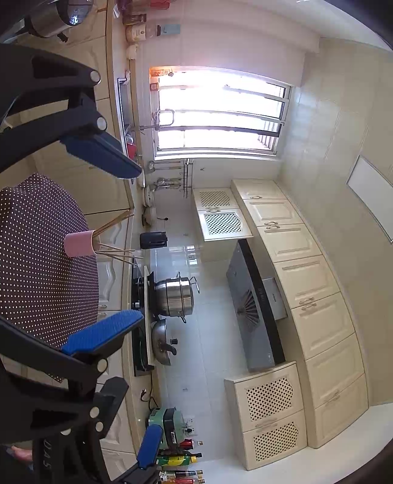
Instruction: Organize utensils
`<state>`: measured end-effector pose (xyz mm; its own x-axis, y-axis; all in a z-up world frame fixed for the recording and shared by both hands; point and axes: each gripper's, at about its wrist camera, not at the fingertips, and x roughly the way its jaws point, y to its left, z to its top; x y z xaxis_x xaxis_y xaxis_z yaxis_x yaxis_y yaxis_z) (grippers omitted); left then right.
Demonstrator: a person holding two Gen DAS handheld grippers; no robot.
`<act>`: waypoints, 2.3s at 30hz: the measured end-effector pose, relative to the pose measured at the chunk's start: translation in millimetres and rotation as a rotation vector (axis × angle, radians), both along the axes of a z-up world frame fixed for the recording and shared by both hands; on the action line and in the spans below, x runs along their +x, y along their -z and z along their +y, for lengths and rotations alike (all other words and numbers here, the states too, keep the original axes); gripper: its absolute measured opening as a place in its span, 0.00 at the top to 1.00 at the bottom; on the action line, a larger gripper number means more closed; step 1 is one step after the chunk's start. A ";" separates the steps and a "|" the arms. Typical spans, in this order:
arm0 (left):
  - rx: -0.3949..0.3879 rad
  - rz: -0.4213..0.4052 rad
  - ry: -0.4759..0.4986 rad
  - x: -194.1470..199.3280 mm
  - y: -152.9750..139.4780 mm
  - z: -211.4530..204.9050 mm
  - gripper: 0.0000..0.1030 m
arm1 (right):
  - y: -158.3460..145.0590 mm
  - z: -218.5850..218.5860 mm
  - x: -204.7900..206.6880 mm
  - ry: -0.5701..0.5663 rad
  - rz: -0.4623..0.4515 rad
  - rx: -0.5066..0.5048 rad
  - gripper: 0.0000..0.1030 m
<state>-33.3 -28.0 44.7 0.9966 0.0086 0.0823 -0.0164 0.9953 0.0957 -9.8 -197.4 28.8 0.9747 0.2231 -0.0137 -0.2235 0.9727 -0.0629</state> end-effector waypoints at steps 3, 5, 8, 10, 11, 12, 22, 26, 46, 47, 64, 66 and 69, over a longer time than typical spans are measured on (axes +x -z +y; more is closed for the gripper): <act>-0.001 0.000 -0.001 0.1 0.0 0.2 0.15 | -0.2 0.5 0.0 0.001 0.000 0.001 0.08; 0.000 0.001 -0.001 0.1 0.2 0.8 0.15 | 0.3 0.4 0.4 0.000 0.002 0.000 0.08; 0.004 -0.001 -0.007 0.3 0.0 1.0 0.15 | 0.6 0.1 0.3 0.000 0.002 0.000 0.08; 0.003 -0.001 -0.007 0.2 0.1 1.2 0.15 | 0.3 0.0 0.6 -0.001 0.001 0.000 0.08; 0.002 0.000 -0.007 0.5 -0.1 0.9 0.15 | 0.3 0.1 0.7 0.000 0.002 0.000 0.08; 0.001 0.001 -0.007 0.5 -0.2 0.9 0.15 | 0.3 0.1 0.7 0.000 0.002 0.000 0.08; 0.000 0.002 -0.009 0.0 0.6 -0.1 0.15 | 0.6 -0.8 1.0 0.000 0.003 -0.003 0.08; 0.001 0.004 -0.009 0.9 0.2 -0.3 0.15 | 0.9 -1.1 1.1 -0.001 0.005 -0.003 0.08; -0.002 0.022 -0.014 4.3 4.0 -7.7 0.15 | 5.2 -3.5 5.8 -0.003 0.019 -0.008 0.08; -0.003 0.022 -0.014 4.8 4.0 -8.1 0.15 | 5.2 -3.8 5.9 -0.002 0.019 -0.008 0.08; 0.007 0.033 -0.029 11.1 11.2 -9.8 0.15 | 6.0 -1.9 16.1 -0.011 0.036 -0.019 0.08; 0.003 0.047 -0.030 16.4 13.2 -7.8 0.15 | 7.3 0.5 20.4 -0.012 0.040 -0.024 0.08; 0.000 0.069 -0.040 27.6 19.1 -4.6 0.15 | 12.4 4.8 32.8 -0.020 0.059 -0.031 0.08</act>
<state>-5.8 -32.6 25.6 0.9987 0.0483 0.0131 -0.0493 0.9940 0.0975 23.0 -192.6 16.4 0.9675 0.2406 -0.0780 -0.2466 0.9659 -0.0792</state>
